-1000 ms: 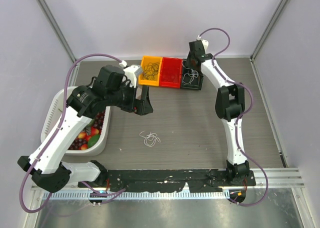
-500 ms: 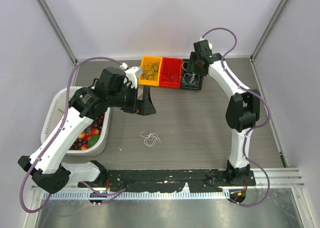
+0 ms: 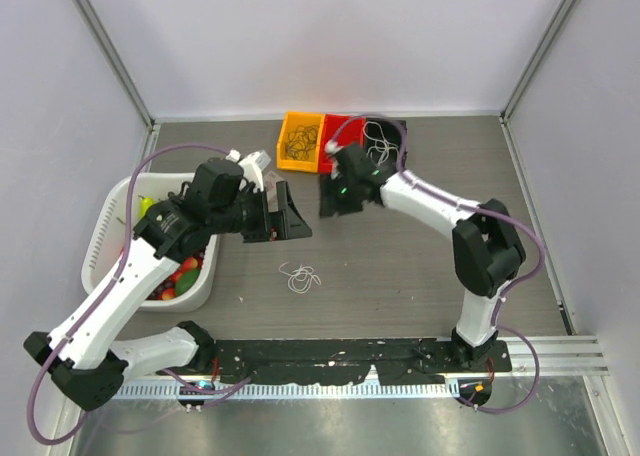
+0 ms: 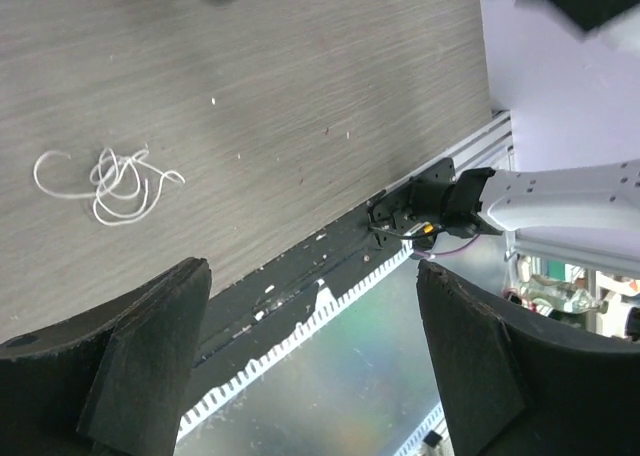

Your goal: Untangle the cables

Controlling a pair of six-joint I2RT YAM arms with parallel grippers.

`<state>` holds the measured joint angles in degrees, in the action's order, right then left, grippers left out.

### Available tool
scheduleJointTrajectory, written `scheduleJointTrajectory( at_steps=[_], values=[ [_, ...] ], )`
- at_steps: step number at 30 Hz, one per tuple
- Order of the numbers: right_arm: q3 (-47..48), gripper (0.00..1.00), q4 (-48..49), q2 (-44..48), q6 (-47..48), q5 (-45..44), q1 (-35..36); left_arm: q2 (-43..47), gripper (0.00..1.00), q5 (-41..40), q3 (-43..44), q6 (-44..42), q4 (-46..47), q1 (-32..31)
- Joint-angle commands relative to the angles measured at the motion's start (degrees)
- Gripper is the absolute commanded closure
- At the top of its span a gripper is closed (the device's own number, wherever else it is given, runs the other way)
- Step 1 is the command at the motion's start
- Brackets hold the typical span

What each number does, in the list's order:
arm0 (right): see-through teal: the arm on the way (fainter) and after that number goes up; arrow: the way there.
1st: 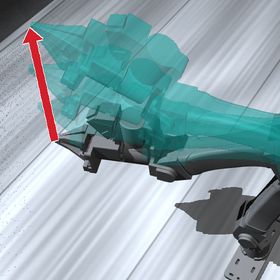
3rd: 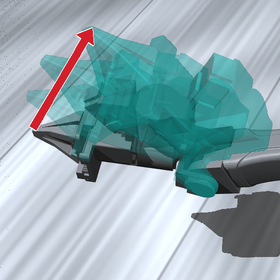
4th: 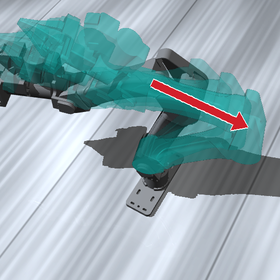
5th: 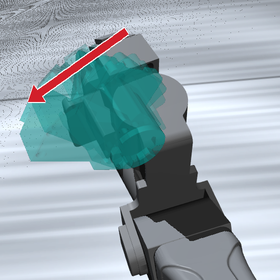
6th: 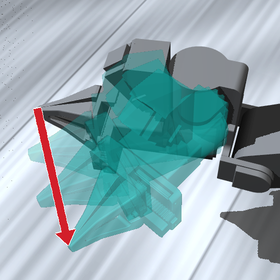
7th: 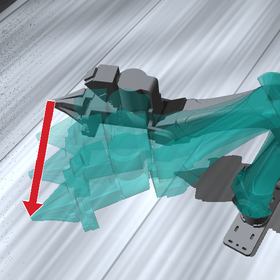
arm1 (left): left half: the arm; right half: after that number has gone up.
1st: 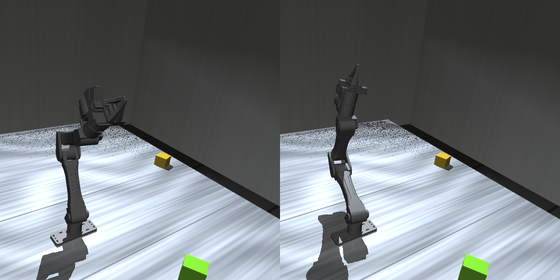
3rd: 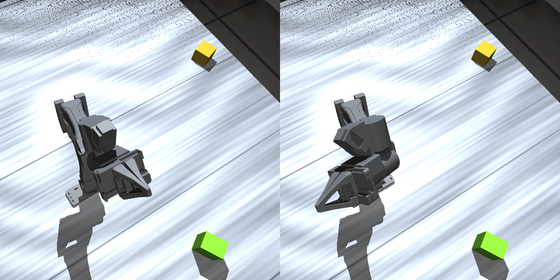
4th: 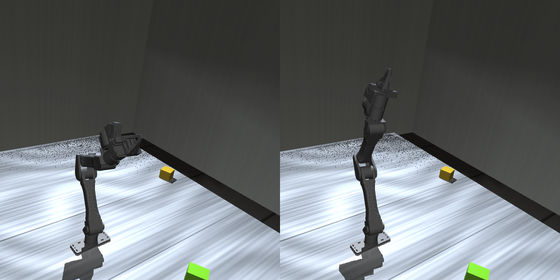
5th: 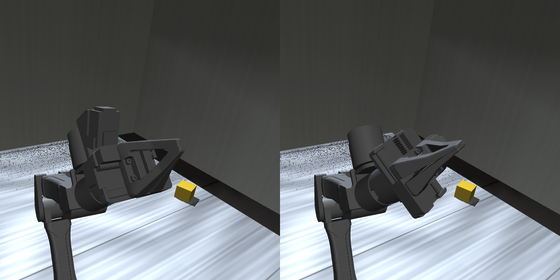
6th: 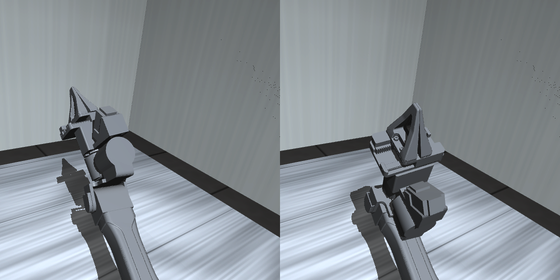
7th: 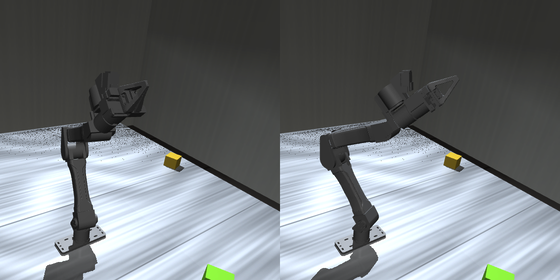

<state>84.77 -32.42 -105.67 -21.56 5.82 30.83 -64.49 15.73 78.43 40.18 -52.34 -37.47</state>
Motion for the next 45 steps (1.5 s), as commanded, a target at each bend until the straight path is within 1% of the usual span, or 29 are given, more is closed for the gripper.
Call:
scheduleJointTrajectory(
  at_steps=[1, 2, 4, 8, 11, 15, 18, 21, 28, 32, 33, 34, 35, 36, 38, 40, 41, 44, 45],
  values=[
    [-8.0, 0.43, 9.0, 5.5, 0.6, 8.1, 13.8, 6.3, 0.13, -1.1, -6.7, 9.2, 6.1, 0.3],
    [-9.0, 0.43, 9.9, 5.6, 0.0, 8.3, 15.9, 7.4, 0.14, -1.0, -8.6, 10.9, 6.5, 0.3],
    [-12.4, 0.43, 12.3, 6.6, -2.1, 9.1, 17.8, 9.5, 0.16, -0.6, -12.1, 13.9, 6.9, 0.1],
    [-18.7, 0.44, 15.2, 8.9, -2.8, 10.8, 19.6, 13.6, 0.22, 1.1, -19.1, 19.8, 8.1, 0.1],
    [-24.1, 0.45, 16.9, 11.6, -2.9, 11.4, 19.8, 18.0, 0.25, 1.4, -25.0, 24.8, 9.5, -0.1],
    [-30.3, 0.45, 20.1, 15.4, -2.4, 11.0, 19.9, 22.9, 0.28, 0.9, -29.8, 28.8, 10.1, -0.4],
    [-33.3, 0.46, 23.5, 16.0, -2.4, 13.2, 19.9, 24.7, 0.29, 0.7, -31.8, 30.7, 10.9, -0.4],
    [-34.0, 0.46, 26.4, 15.3, -2.8, 13.2, 19.9, 24.7, 0.29, 0.5, -32.0, 30.7, 10.8, -0.4],
    [-31.8, 0.49, 30.7, 9.5, -3.1, 13.2, 19.9, 19.8, 0.29, 1.5, -31.8, 28.7, 10.0, -0.5],
    [-29.3, 0.6, 30.3, 6.9, -3.8, 14.9, 20.0, 17.1, 0.29, 1.9, -31.1, 27.5, 10.1, -0.5],
    [-29.2, 0.66, 30.0, 6.8, -3.9, 14.9, 20.1, 16.7, 0.29, 1.8, -30.9, 27.1, 10.1, -0.6],
    [-29.3, 0.75, 29.4, 7.1, -3.9, 14.8, 20.1, 16.1, 0.29, 1.8, -30.7, 26.7, 10.3, -0.6],
    [-29.3, 0.8, 28.7, 7.8, -3.9, 14.7, 20.1, 15.7, 0.29, 1.9, -30.7, 26.5, 10.5, -0.6],
    [-29.3, 0.89, 26.7, 8.5, -3.8, 14.4, 20.1, 15.1, 0.29, 1.9, -30.7, 26.2, 10.8, -0.6],
    [-30.3, 0.99, 24.4, 11.5, -3.7, 13.5, 20.1, 14.0, 0.31, 1.8, -30.8, 25.0, 11.0, -0.5],
    [-32.5, 0.99, 22.8, 15.5, -3.8, 12.6, 20.1, 12.6, 0.38, 1.7, -30.9, 23.7, 11.1, -0.6],
    [-33.6, 0.99, 21.9, 17.8, -4.3, 13.0, 20.1, 11.9, 0.43, 1.7, -30.9, 23.1, 11.3, -0.5],
    [-35.1, 0.99, 19.7, 21.6, -4.7, 17.5, 20.0, 9.9, 0.57, 2.6, -31.0, 22.3, 13.5, -0.5],
    [-35.5, 0.99, 19.0, 23.7, -5.0, 18.2, 20.0, 9.6, 0.59, 3.1, -30.9, 22.2, 15.3, -0.5]
  ],
)
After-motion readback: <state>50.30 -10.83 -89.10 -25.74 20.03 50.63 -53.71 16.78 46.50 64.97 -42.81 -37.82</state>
